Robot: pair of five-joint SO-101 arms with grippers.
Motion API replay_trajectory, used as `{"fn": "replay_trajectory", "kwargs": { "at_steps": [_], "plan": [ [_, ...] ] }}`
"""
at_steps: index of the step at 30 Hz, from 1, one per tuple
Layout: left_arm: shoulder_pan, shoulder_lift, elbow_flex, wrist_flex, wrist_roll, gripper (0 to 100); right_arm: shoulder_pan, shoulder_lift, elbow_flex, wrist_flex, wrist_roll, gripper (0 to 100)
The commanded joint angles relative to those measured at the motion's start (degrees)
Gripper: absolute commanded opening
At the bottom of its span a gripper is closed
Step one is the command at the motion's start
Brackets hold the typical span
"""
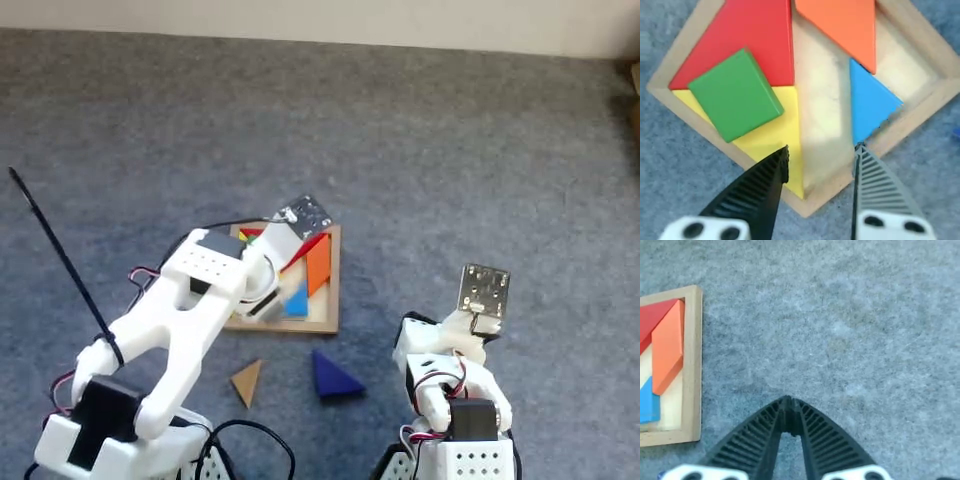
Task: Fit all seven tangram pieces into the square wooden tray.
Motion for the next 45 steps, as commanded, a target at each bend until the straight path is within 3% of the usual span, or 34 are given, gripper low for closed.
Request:
{"fn": "replay_trajectory", "kwargs": {
  "at_steps": [1,18,24,30,37,45],
  "plan": [
    [-0.48,0.31,-1.8,-2.37,0.79,21,0.75,-1.27,6.99,-0.92,0.79,0.9],
    [-0.84,0.31,-1.89,-5.01,0.88,21,0.75,-1.27,6.99,-0.92,0.79,0.9],
    [-5.41,0.4,-1.89,-9.05,0.88,21,0.75,-1.27,6.99,-0.92,0.79,0.9],
    [-5.49,-0.22,-4.79,-8.53,6.24,21,0.75,-1.27,6.99,-0.92,0.79,0.9],
    [-2.07,-0.31,-12.62,-1.05,13.45,21,0.75,-1.27,6.99,-0.92,0.79,0.9],
    [1.71,2.07,-12.62,-7.56,16.0,21,0.75,-1.36,6.99,-0.92,0.79,0.9]
  ]
}}
